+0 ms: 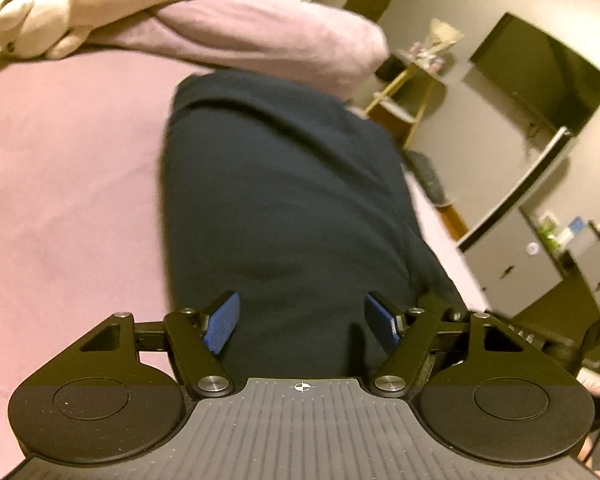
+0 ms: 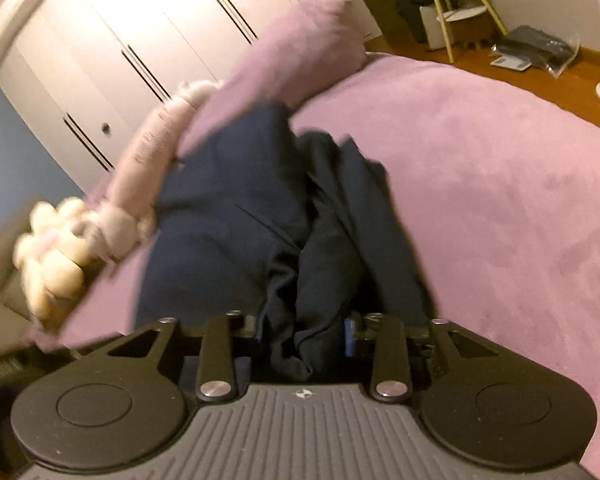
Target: Fold large clothes
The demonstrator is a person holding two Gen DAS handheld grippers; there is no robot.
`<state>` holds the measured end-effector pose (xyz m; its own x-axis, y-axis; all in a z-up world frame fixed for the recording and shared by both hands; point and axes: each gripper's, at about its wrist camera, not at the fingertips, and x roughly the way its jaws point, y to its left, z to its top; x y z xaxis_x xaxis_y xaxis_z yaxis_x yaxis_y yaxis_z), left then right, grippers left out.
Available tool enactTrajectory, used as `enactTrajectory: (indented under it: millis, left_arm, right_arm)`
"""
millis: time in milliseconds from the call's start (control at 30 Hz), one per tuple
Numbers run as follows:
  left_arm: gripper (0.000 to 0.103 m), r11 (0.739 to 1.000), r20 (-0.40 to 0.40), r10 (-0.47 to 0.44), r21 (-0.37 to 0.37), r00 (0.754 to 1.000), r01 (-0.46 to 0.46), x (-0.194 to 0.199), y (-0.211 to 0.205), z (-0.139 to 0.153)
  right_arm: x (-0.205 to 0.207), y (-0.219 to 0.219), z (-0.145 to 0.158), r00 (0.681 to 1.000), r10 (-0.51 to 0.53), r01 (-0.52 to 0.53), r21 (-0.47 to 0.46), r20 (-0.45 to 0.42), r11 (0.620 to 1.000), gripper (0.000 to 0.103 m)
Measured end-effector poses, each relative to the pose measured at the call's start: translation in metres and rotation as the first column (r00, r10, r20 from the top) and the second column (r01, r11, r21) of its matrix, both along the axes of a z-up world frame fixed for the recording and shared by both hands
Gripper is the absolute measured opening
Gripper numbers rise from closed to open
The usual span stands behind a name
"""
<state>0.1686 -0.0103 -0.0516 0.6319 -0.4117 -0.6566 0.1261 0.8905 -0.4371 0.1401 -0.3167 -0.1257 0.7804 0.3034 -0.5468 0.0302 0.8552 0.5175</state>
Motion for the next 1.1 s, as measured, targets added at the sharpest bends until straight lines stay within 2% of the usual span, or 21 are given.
enactTrajectory:
  millis: [67, 100, 167, 233, 333, 400, 467, 600, 733, 833, 967, 1100]
  left_arm:
    - [0.075, 0.999, -0.047, 0.019, 0.028, 0.999, -0.018, 0.004, -0.002, -0.013]
    - [0.076, 0.999, -0.045, 0.016, 0.052, 0.999, -0.013, 0.004, -0.005, -0.016]
    - [0.079, 0.996, -0.025, -0.001, 0.086, 1.0, 0.003, 0.003, -0.007, -0.015]
    - [0.079, 0.998, -0.029, 0.003, 0.069, 1.0, -0.001, 0.005, -0.003, -0.014]
    - [0.08, 0.999, -0.042, 0.027, 0.044, 0.999, -0.025, 0.008, 0.003, -0.015]
    - [0.081, 0.999, -0.044, 0.037, 0.035, 0.998, -0.035, 0.008, 0.002, -0.017]
    - [0.081, 0.998, -0.04, 0.037, 0.05, 0.999, -0.035, 0.008, -0.001, -0.016]
    - [0.081, 0.998, -0.055, 0.035, 0.05, 0.998, -0.032, 0.006, -0.002, -0.014]
    - [0.08, 0.999, -0.068, 0.037, 0.034, 0.997, -0.035, 0.014, 0.002, -0.011]
    - [0.078, 0.997, -0.055, 0.077, 0.014, 0.995, -0.077, 0.022, 0.005, -0.007]
    - [0.078, 0.989, -0.029, 0.144, 0.034, 0.989, -0.143, 0.05, 0.001, -0.009]
    - [0.081, 0.966, 0.035, 0.248, 0.062, 0.968, -0.25, 0.081, -0.01, -0.018]
  right_arm:
    - [-0.002, 0.002, -0.01, 1.0, 0.016, -0.017, 0.008, 0.012, 1.0, 0.042]
    - [-0.005, -0.001, -0.007, 1.0, 0.019, -0.019, 0.032, 0.017, 0.999, 0.045]
    - [-0.007, -0.005, 0.009, 1.0, 0.006, -0.006, 0.042, 0.009, 0.999, 0.06]
    - [-0.014, -0.008, 0.032, 0.999, -0.021, 0.021, 0.004, 0.046, 1.0, 0.064]
    - [-0.014, 0.001, 0.069, 0.987, -0.051, 0.063, -0.077, 0.155, 0.995, 0.064]
    - [0.004, 0.017, 0.083, 0.983, 0.007, 0.009, -0.087, 0.186, 0.996, 0.062]
    - [0.03, 0.043, 0.087, 0.977, 0.08, -0.055, -0.133, 0.198, 0.99, 0.046]
    - [0.08, 0.091, 0.079, 0.965, 0.16, -0.099, -0.274, 0.209, 0.957, 0.043]
    - [0.109, 0.11, 0.049, 0.963, 0.158, -0.045, -0.445, 0.22, 0.895, 0.044]
    - [0.113, 0.101, 0.013, 0.965, 0.117, 0.006, -0.466, 0.234, 0.885, 0.045]
    - [0.107, 0.098, 0.001, 0.951, 0.108, 0.041, -0.463, 0.29, 0.885, 0.045]
    - [0.121, 0.091, -0.005, 0.958, 0.097, 0.03, -0.431, 0.27, 0.902, 0.046]
